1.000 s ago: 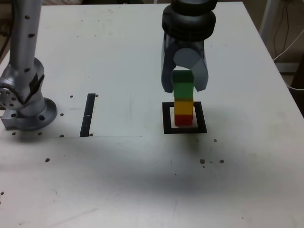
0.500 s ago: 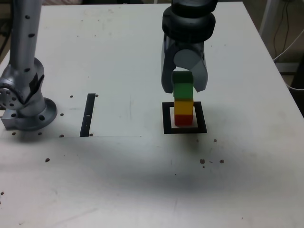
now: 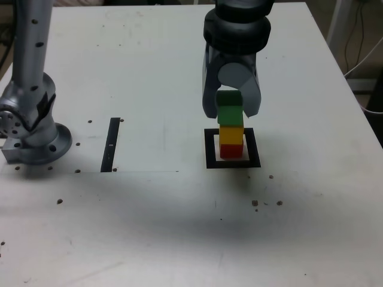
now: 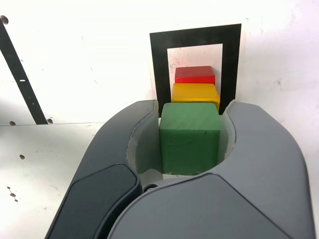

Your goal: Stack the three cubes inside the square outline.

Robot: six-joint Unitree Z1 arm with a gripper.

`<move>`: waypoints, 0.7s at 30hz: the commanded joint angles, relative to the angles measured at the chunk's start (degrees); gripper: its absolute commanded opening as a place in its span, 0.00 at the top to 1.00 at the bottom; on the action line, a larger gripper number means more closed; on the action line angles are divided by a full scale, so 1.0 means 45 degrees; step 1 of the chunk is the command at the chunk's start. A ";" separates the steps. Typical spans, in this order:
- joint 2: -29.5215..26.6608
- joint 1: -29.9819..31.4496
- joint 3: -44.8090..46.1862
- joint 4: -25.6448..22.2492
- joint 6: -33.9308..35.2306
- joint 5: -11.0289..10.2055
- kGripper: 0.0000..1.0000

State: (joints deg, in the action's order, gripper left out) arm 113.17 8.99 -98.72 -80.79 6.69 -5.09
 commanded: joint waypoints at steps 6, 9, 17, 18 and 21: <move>-0.0019 -0.0025 0.0050 0.0087 -0.0044 0.0137 0.81; -0.0013 -0.0051 0.0105 0.0146 -0.0048 0.0135 0.81; -0.0003 -0.0103 0.0121 0.0121 -0.0074 0.0153 0.63; 0.0002 -0.0102 0.0106 0.0118 -0.0092 0.0158 0.55; 0.0017 -0.0104 0.0083 0.0118 -0.0169 0.0130 0.27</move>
State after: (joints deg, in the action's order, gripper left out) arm 113.17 8.62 -98.11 -80.19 6.16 -4.46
